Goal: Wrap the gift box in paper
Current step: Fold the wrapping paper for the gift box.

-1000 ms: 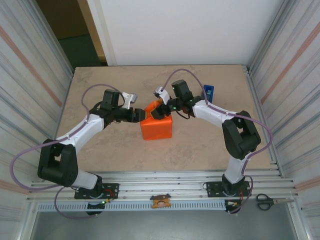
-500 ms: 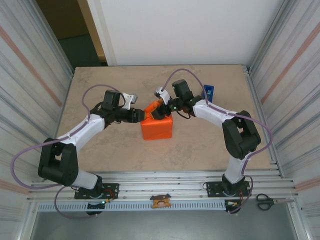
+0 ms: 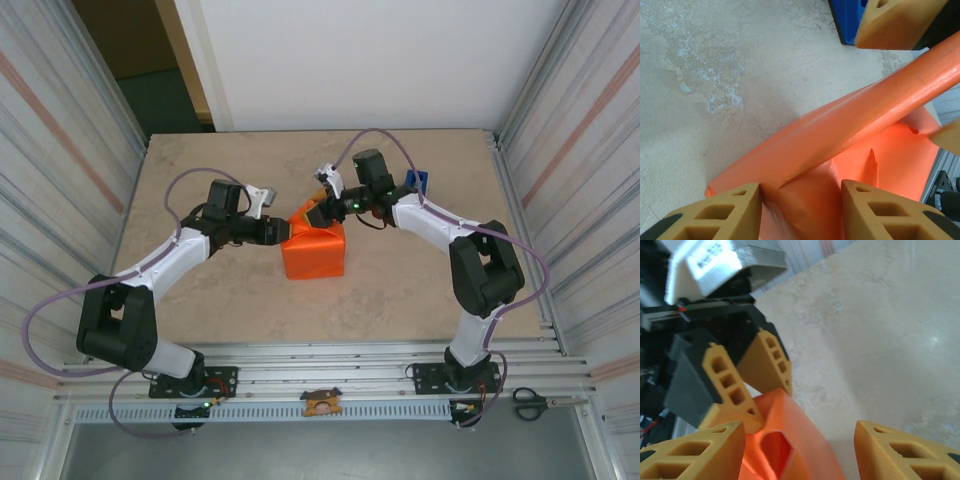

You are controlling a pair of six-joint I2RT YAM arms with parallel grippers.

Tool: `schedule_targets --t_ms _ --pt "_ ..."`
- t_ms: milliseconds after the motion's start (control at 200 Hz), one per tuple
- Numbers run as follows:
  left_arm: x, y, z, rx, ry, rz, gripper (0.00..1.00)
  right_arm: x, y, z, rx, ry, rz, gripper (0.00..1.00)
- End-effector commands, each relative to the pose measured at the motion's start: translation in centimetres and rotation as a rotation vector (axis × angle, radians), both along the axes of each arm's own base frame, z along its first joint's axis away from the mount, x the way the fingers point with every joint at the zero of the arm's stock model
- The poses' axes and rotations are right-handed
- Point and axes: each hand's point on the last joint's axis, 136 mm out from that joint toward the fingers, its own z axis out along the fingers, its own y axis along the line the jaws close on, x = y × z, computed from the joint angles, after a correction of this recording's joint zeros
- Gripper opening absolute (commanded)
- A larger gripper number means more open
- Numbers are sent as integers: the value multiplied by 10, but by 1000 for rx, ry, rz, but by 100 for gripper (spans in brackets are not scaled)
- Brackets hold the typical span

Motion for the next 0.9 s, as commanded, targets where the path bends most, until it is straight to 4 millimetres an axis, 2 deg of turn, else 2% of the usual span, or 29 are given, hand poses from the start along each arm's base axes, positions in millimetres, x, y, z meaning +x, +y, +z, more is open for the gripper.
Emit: schedule_targets --t_ms 0,110,220,426,742,897 --pt "-18 -4 -29 58 85 -57 44 -9 5 33 78 -22 67 58" --pt "-18 -5 -27 55 81 -60 44 -14 4 39 106 -16 106 53" --pt "-17 -5 -23 48 74 -58 44 -21 3 44 125 -11 148 44" --pt "-16 -7 -15 27 64 -53 47 -33 -2 39 110 26 185 38" --pt "-23 -10 7 -34 36 -74 53 -48 -7 31 86 46 235 37" --pt "-25 -3 20 -93 38 -51 56 -52 -10 26 67 47 244 39"
